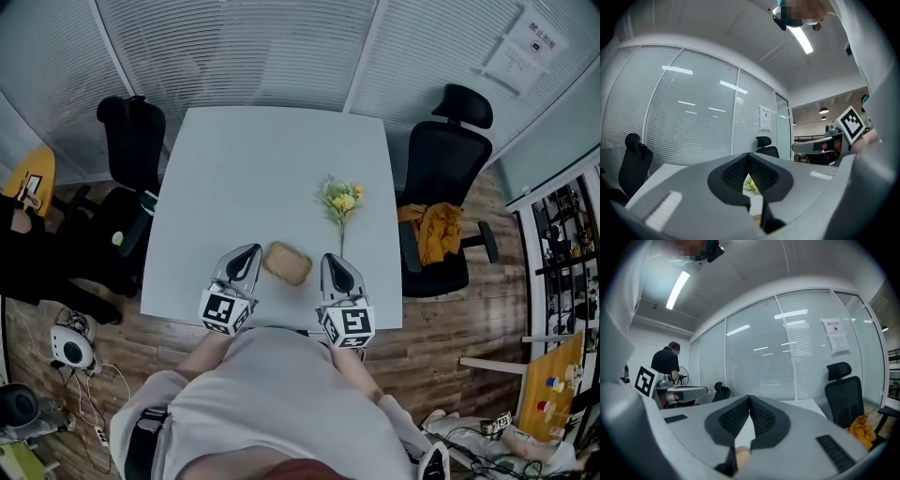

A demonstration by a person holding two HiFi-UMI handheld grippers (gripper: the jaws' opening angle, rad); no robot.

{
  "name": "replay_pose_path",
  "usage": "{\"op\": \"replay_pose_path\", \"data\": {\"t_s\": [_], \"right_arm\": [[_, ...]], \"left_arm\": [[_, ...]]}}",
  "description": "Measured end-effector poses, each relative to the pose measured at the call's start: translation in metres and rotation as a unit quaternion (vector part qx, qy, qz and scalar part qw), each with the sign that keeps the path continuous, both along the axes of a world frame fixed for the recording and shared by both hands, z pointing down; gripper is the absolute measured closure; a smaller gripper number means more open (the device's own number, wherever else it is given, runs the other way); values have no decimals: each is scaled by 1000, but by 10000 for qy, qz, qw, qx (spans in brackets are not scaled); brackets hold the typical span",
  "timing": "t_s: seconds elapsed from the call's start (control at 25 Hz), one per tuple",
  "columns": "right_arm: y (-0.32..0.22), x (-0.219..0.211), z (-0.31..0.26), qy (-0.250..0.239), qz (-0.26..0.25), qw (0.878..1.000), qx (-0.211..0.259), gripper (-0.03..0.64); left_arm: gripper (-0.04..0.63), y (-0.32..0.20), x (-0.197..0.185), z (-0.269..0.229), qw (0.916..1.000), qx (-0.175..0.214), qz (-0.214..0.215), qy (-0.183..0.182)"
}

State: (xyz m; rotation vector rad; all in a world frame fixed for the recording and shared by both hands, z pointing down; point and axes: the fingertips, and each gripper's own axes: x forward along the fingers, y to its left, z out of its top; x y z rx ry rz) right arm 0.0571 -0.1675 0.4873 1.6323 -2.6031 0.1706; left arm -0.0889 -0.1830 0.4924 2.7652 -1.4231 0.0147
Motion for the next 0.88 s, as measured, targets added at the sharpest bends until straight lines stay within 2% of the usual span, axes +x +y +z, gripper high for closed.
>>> {"op": "replay_pose_path", "data": {"t_s": [0.44,0.88], "right_arm": [[-1,-1,2,71,-29,10000,30,609],[1,1,6,25,2,10000,-32,609]], "left_arm": [[586,-2,3,11,9997,-113,162,-113],[586,-4,3,39,9982,-436,272,-308]]}}
